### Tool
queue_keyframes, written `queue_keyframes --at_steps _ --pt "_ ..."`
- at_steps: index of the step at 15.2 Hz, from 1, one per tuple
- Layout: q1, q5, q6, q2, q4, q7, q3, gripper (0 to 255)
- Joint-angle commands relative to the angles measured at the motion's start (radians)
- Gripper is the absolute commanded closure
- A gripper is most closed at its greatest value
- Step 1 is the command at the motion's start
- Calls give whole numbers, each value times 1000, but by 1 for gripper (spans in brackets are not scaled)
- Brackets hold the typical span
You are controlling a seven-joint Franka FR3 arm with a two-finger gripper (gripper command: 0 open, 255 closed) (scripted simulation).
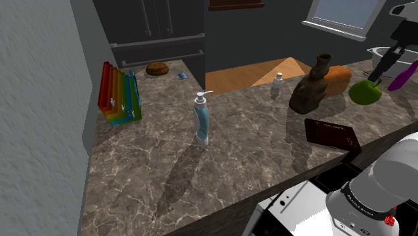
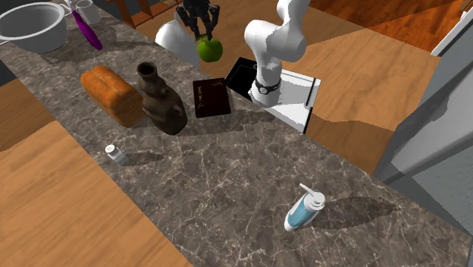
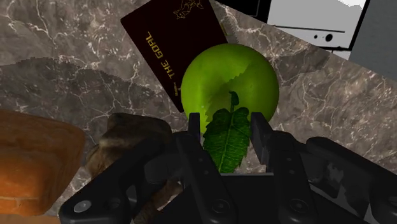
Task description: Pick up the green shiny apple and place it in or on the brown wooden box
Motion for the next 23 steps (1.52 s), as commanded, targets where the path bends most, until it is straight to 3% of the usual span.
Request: queue_keyframes --at_steps 1,20,23 --pt "-10 -14 9 -18 -27 -10 -11 255" --pt "-57 -100 238 -64 -305 -26 -98 255" --pt "-57 -100 238 -64 -305 -25 -98 255"
